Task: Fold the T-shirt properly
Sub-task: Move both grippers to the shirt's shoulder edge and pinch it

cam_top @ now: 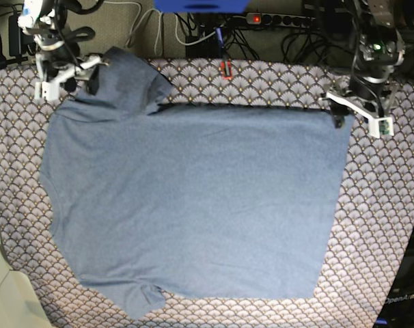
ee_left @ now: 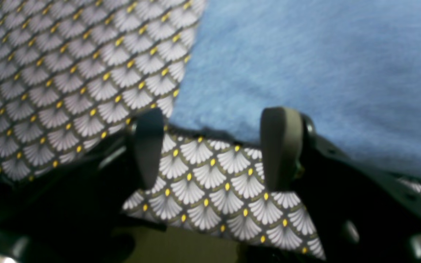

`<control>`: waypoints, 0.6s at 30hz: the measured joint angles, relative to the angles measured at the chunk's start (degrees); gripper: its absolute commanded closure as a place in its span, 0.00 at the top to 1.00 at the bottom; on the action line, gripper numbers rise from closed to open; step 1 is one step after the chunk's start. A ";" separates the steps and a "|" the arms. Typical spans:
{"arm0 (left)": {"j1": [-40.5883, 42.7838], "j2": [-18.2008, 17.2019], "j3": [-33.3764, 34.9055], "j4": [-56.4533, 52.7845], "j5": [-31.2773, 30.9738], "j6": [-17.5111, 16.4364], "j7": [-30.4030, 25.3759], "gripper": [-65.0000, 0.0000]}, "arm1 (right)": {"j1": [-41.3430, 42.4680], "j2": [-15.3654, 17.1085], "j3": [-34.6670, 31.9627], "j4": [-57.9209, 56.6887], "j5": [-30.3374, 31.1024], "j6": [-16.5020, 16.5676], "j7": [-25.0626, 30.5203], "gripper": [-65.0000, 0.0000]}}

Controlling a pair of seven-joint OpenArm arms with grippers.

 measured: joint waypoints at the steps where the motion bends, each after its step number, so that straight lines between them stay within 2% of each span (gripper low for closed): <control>1: -0.83 0.00 -0.09 -0.74 0.50 0.20 0.42 0.63 | 0.63 -0.15 0.57 -1.66 -0.48 0.22 -1.11 0.51; 10: -2.03 0.00 -0.28 -5.18 -0.02 -0.07 0.13 0.62 | 1.60 0.04 1.07 -6.93 0.17 1.09 2.78 0.51; 13: -2.89 -0.02 -0.31 -7.96 0.37 0.07 -0.24 0.62 | 1.55 -0.35 0.42 -7.26 -0.26 2.36 3.80 0.51; 15: -3.17 0.02 -0.31 -10.01 0.37 0.13 -0.39 0.62 | 1.70 -1.77 -0.22 -7.21 -0.24 3.41 4.24 0.47; 18: -3.13 0.04 -0.31 -12.07 0.35 0.09 0.00 0.62 | 1.73 -1.99 -2.08 -7.21 0.15 3.48 4.31 0.39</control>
